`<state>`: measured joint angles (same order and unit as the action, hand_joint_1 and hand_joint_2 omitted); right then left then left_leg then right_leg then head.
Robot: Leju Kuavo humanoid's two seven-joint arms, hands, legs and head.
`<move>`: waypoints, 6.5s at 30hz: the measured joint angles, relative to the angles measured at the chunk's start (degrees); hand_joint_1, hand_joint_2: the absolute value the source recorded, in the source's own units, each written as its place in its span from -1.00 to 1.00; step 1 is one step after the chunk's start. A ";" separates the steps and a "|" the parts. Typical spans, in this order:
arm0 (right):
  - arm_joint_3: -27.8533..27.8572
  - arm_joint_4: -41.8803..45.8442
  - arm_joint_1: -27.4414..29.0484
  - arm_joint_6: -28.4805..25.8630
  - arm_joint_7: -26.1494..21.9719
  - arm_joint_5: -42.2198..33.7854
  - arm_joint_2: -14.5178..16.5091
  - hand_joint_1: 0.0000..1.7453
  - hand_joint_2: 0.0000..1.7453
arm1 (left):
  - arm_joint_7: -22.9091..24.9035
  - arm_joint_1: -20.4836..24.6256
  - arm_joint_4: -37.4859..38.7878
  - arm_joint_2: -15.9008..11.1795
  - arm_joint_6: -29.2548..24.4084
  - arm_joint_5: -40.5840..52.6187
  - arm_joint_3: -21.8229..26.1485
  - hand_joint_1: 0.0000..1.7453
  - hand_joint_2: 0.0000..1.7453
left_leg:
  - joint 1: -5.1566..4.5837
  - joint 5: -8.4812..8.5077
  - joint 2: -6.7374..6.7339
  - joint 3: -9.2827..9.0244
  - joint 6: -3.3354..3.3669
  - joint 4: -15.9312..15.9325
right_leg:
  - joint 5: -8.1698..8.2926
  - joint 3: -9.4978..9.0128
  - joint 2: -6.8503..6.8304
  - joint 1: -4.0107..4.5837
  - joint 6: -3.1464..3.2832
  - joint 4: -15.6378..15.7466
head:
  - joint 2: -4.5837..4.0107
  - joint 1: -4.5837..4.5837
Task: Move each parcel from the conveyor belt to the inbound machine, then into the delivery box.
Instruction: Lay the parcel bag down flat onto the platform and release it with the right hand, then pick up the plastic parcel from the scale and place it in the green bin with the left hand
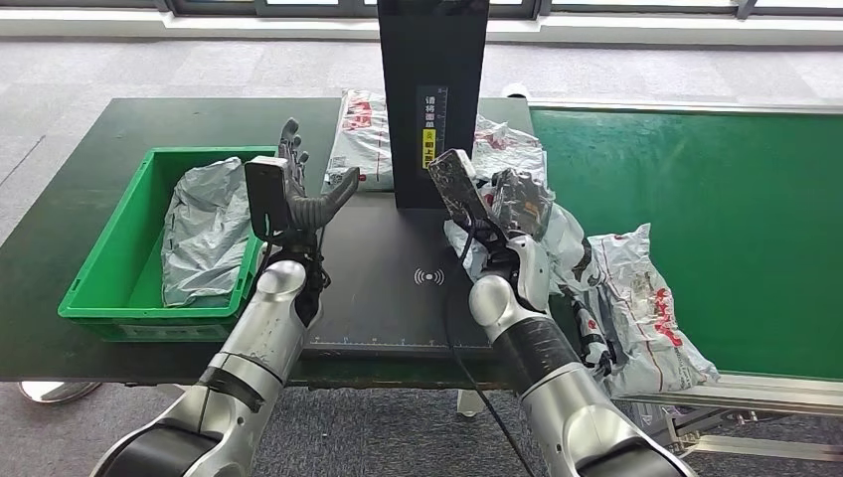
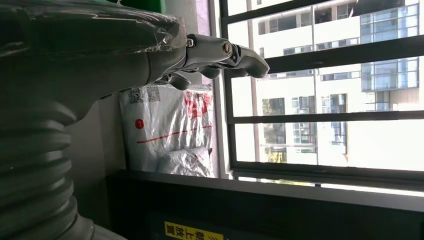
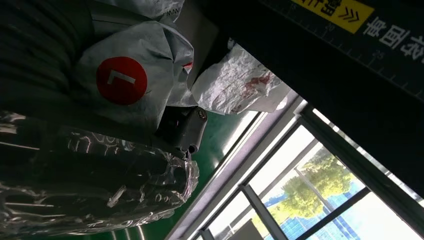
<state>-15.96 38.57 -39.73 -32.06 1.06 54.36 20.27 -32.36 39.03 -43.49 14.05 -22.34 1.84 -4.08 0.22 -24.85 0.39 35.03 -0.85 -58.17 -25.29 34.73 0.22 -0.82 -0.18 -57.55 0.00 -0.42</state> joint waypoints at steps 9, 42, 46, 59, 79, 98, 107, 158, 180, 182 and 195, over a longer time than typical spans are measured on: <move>-4.60 -4.39 -2.13 -0.80 0.34 -7.43 0.63 1.00 1.00 | 0.23 1.73 -1.33 1.36 -0.26 -1.14 -0.01 -1.00 1.00 | 0.00 0.00 -0.03 0.00 0.00 0.00 | 0.00 0.01 0.02 0.00 0.00 0.00 | 0.00 0.00; -29.93 -6.21 -13.04 13.46 20.64 -16.18 1.00 -1.00 -1.00 | -1.84 9.89 8.70 2.33 -0.16 -3.90 0.40 -1.00 1.00 | 0.02 0.01 0.01 0.01 -0.01 -0.01 | 0.01 0.01 0.00 0.02 0.01 0.00 | 0.00 0.01; -32.07 -10.76 -13.03 22.02 22.22 -10.49 0.83 -1.00 -1.00 | -0.18 9.57 8.69 1.91 -0.25 -1.37 0.78 -1.00 1.00 | 0.01 0.00 -0.03 0.01 -0.01 -0.01 | 0.01 0.03 0.03 0.01 0.01 0.01 | 0.00 0.01; -27.24 -12.78 -12.54 23.00 20.12 -1.10 -1.26 -1.00 -1.00 | 1.93 8.55 6.73 1.38 -2.17 3.41 2.49 -1.00 1.00 | 0.00 0.01 -0.01 0.01 0.00 -0.02 | 0.04 0.01 0.00 0.00 0.00 0.01 | 0.00 -0.01; -15.40 1.92 -6.43 11.98 8.10 6.01 -0.85 -1.00 -1.00 | 6.01 7.54 4.51 -2.27 -17.17 24.76 7.23 -1.00 1.00 | 0.05 0.01 -0.05 0.01 -0.01 -0.01 | 0.04 0.04 0.05 0.05 0.02 -0.01 | 0.00 0.01; -13.94 25.21 2.25 3.73 0.39 -0.28 -1.33 -1.00 1.00 | 10.70 8.72 6.61 -4.37 -17.62 62.20 30.30 -1.00 1.00 | 0.09 -0.01 -0.12 0.04 -0.03 -0.01 | 0.01 0.14 0.14 0.10 0.05 0.00 | 0.00 0.00; -13.81 29.94 2.76 5.69 0.93 -4.51 -3.07 -1.00 -1.00 | 11.30 9.11 7.66 -4.32 -17.62 68.47 38.39 -1.00 1.00 | 0.09 0.00 -0.12 0.03 -0.03 -0.02 | 0.03 0.12 0.14 0.09 0.05 0.00 | 0.00 0.01; -0.62 60.98 19.66 -7.94 -31.23 -27.80 -19.15 -1.00 1.00 | 1.55 6.10 14.36 -7.43 -2.30 48.39 37.26 -1.00 1.00 | 0.07 -0.17 0.05 0.03 -0.01 -0.03 | -0.13 0.01 -0.06 0.09 0.03 0.05 | 0.00 0.02; 11.44 71.52 33.57 -8.17 -34.87 -41.96 -15.99 -1.00 1.00 | 6.14 -3.39 3.31 1.22 20.99 29.40 -2.70 -1.00 1.00 | -0.14 -0.22 0.24 0.01 0.22 -0.07 | -0.11 -0.14 -0.26 -0.13 -0.08 0.13 | 0.00 0.01; 12.02 70.86 33.51 -8.16 -34.62 -41.55 -16.00 -1.00 1.00 | 6.68 -3.92 1.38 1.81 22.18 26.74 -7.45 -1.00 1.00 | -0.15 -0.23 0.22 0.01 0.22 -0.07 | -0.12 -0.13 -0.24 -0.13 -0.09 0.14 | 0.00 0.01; 12.26 65.84 30.32 -8.15 -31.68 -34.91 -14.69 -1.00 1.00 | 11.70 -7.50 -11.75 2.63 29.00 16.88 -30.15 -1.00 1.00 | -0.09 -0.22 0.19 0.00 0.21 -0.04 | -0.14 -0.12 -0.21 -0.07 -0.10 0.12 | 0.00 0.00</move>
<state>-3.69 104.40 -9.41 -40.22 -30.63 19.45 5.58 -20.66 31.54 -55.24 16.68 6.67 18.72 -34.23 0.13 -25.07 0.57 35.04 -0.64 -58.21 -25.43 34.61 0.01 -0.89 -0.28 -57.43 0.00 -0.42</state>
